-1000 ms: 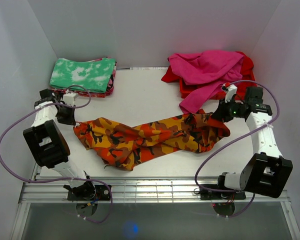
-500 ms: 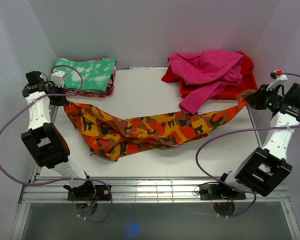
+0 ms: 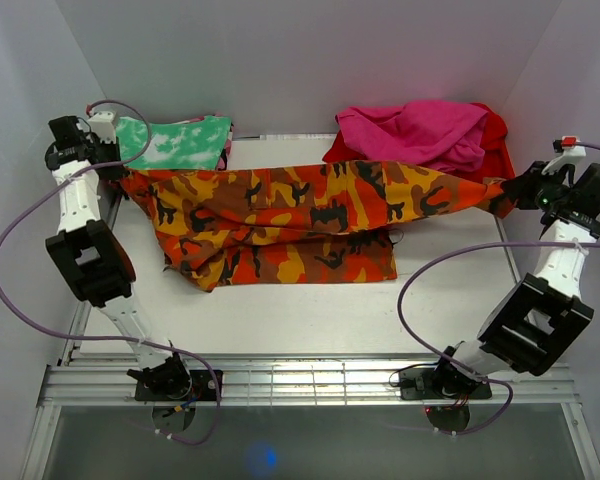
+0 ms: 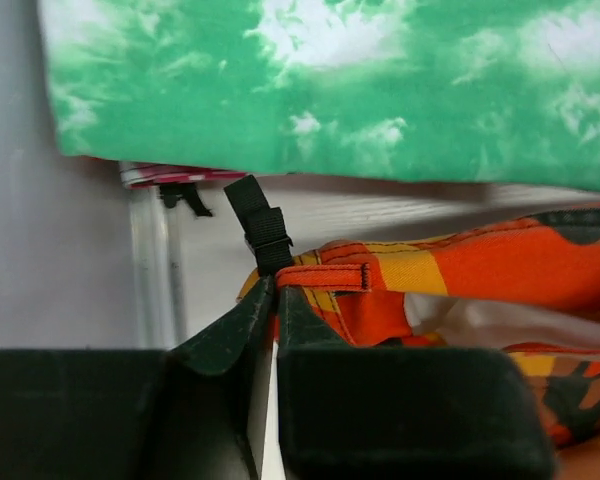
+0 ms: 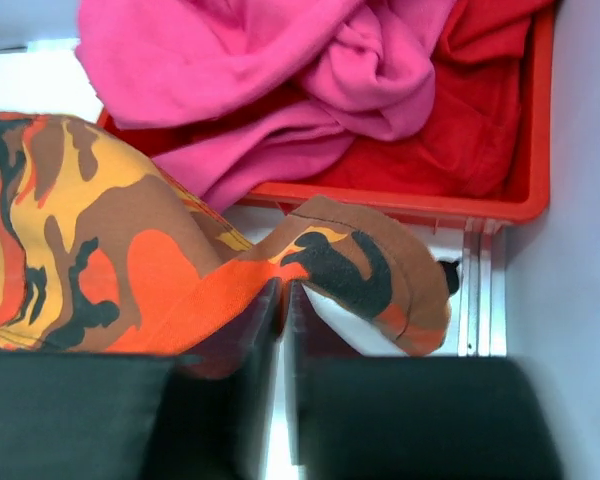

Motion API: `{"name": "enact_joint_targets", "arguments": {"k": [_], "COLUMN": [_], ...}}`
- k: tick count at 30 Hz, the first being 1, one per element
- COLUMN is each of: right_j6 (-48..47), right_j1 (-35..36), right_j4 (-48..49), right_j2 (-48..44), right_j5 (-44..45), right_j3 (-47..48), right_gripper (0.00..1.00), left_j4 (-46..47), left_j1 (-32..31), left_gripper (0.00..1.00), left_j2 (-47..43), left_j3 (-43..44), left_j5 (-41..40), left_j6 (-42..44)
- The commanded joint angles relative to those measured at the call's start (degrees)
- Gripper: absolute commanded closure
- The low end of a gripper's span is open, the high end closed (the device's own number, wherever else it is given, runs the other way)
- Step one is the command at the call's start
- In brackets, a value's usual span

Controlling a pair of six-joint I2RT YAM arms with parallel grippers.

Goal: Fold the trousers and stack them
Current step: Flatten the trousers out

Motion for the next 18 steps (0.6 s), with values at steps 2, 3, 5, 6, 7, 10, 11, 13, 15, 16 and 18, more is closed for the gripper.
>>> {"name": "enact_joint_targets", "arguments": {"k": [2, 3, 5, 6, 7, 10, 11, 13, 15, 16, 18], "right_j6": [-3.40, -4.80, -8.15, -9.03, -10.43, -13.42, -16.74, -21.67, -29.40, -31.52, -35.49], "right_j1": [2.82, 4.57, 6.86, 7.31, 7.66, 8.37, 9.15, 10.56, 14.68, 16.44, 23.99], "right_j4": [-0.30, -2.32, -7.31, -8.30, -9.01, -12.26, -15.31, -19.89, -25.59, -26.85, -28.96], "right_j2": [2.52, 3.83, 4.55, 4.46, 4.03, 0.52, -0.71, -4.58, -9.22, -10.73, -14.32], "right_j5": [5.85, 7.77, 9.98, 11.30, 11.66, 12.28, 12.19, 9.56, 7.28, 7.09, 8.48], "right_j3": [-0.38, -0.03, 0.23, -0.03, -0.38, -1.87, -2.22, -3.45, -6.77, -8.19, -12.57], "right_gripper": [0.65, 0.53, 0.20, 0.09, 0.03, 0.03, 0.03, 0.01, 0.04, 0.06, 0.10], "left_j4": [-4.63, -4.72, -4.81, -5.07, -5.42, -6.21, -7.52, -9.19, -11.74, -12.19, -12.37], "left_j1": [-2.93, -3.11, -3.11, -3.11, -3.11, -2.41, -1.19, 0.92, 2.15, 3.20, 3.91], "left_gripper": [0.69, 0.60, 0.24, 0.23, 0.23, 0.23, 0.23, 0.23, 0.24, 0.25, 0.27], "left_j2": [3.82, 3.48, 1.38, 0.58, -0.38, -6.00, -7.50, -11.37, -14.52, -15.59, -17.08], "left_j3": [4.92, 4.31, 1.68, 0.80, -1.39, -6.14, -9.46, -12.91, -18.79, -20.99, -27.41], "left_j5": [-1.35, -0.74, 0.58, 0.58, 0.06, -0.56, 0.48, 1.98, 5.23, 5.93, 7.69], "left_j6": [-0.89, -0.89, -0.98, -0.89, -0.63, 0.69, 1.13, 2.44, 4.72, 5.26, 5.96]}}
